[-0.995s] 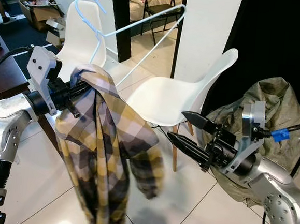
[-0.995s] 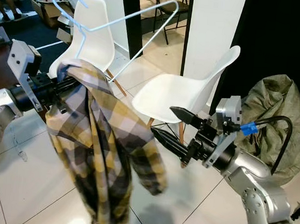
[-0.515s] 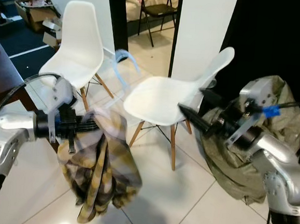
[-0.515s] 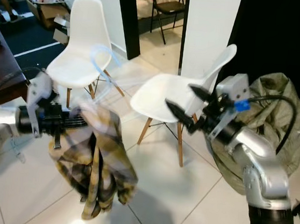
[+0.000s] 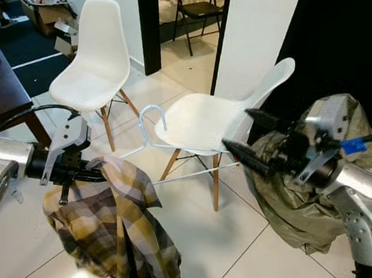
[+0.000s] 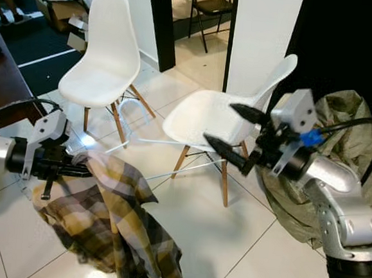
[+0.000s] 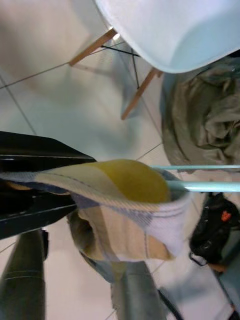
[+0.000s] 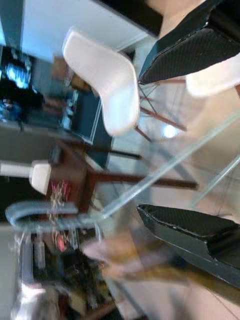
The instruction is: Hang hanger
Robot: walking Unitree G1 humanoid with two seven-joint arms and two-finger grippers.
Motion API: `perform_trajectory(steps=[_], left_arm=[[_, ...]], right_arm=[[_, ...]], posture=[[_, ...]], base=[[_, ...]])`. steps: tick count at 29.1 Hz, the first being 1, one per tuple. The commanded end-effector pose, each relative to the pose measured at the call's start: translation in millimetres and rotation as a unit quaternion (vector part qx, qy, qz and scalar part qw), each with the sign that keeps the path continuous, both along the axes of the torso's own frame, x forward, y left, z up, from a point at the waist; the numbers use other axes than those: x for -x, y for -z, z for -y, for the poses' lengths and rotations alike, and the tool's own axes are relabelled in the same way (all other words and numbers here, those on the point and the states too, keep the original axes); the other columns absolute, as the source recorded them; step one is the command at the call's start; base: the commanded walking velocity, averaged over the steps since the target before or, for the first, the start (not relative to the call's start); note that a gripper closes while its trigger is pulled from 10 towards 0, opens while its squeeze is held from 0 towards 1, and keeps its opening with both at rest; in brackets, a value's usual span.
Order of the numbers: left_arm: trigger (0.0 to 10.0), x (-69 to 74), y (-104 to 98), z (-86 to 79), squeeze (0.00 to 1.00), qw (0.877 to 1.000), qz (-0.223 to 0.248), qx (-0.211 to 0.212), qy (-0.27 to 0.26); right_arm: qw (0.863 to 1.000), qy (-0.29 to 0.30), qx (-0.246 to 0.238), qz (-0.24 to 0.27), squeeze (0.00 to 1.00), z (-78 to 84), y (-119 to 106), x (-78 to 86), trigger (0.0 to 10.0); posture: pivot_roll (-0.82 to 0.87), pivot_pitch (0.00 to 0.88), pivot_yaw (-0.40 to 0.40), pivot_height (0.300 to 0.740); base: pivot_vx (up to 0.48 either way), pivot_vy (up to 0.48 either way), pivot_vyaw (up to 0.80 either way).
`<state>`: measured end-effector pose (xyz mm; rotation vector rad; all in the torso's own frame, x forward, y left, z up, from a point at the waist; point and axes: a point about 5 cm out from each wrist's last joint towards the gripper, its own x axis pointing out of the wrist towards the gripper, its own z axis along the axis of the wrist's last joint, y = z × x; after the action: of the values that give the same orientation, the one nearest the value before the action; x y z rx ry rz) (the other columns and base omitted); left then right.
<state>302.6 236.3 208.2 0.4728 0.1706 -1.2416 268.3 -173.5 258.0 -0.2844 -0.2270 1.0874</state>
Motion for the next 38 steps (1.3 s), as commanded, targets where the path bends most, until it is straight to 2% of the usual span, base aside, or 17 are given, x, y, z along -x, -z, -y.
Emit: perform_trajectory(steps=[1,4,13,18,30,36,38], left_arm=[[10.0,-0.2,-9,-1.1,0.0,1.0,0.013,-0.009,0.01],[10.0,-0.9,-10,4.9,0.0,1.0,0.012,-0.007,0.027],[10.0,-2.4,-7,11.4,0.0,0.998,0.006,-0.013,0.057],[10.0,-0.5,-1,19.2,0.0,0.997,-0.003,-0.012,0.08],[10.0,-0.5,1,24.4,0.0,0.995,-0.009,-0.012,0.096],[10.0,-1.8,0,25.7,0.0,0.995,-0.007,-0.011,0.101],[10.0,-2.1,-1,26.2,0.0,0.995,-0.006,-0.011,0.102]], right_arm=[[0.999,-0.045,0.018,-0.016,0.0,-10.8,6,7.5,10.0],[0.997,-0.067,0.033,-0.028,0.0,-18.7,13,9.6,10.0],[0.996,-0.073,0.038,-0.026,0.0,-29.2,19,5.4,10.0],[0.997,-0.063,0.031,-0.018,0.0,-35.6,18,0.2,10.0],[0.998,-0.045,0.029,-0.019,0.0,-49.9,25,-6.8,10.0],[0.996,-0.056,0.069,-0.025,0.0,-58.5,38,-4.2,10.0],[0.996,-0.055,0.069,-0.026,0.0,-60.3,39,-4.7,10.0]], posture=[[-0.05,0.127,0.066,0.74],[-0.05,0.128,0.066,0.74],[-0.05,0.127,0.07,0.74],[-0.05,0.127,0.071,0.74],[-0.05,0.122,0.072,0.74],[-0.05,0.119,0.073,0.74],[-0.05,0.119,0.073,0.74]], base=[[0.0,0.0,0.0],[0.0,0.0,0.0],[0.0,0.0,0.0],[0.0,0.0,0.0],[0.0,0.0,0.0],[0.0,0.0,0.0],[0.0,0.0,0.0]])
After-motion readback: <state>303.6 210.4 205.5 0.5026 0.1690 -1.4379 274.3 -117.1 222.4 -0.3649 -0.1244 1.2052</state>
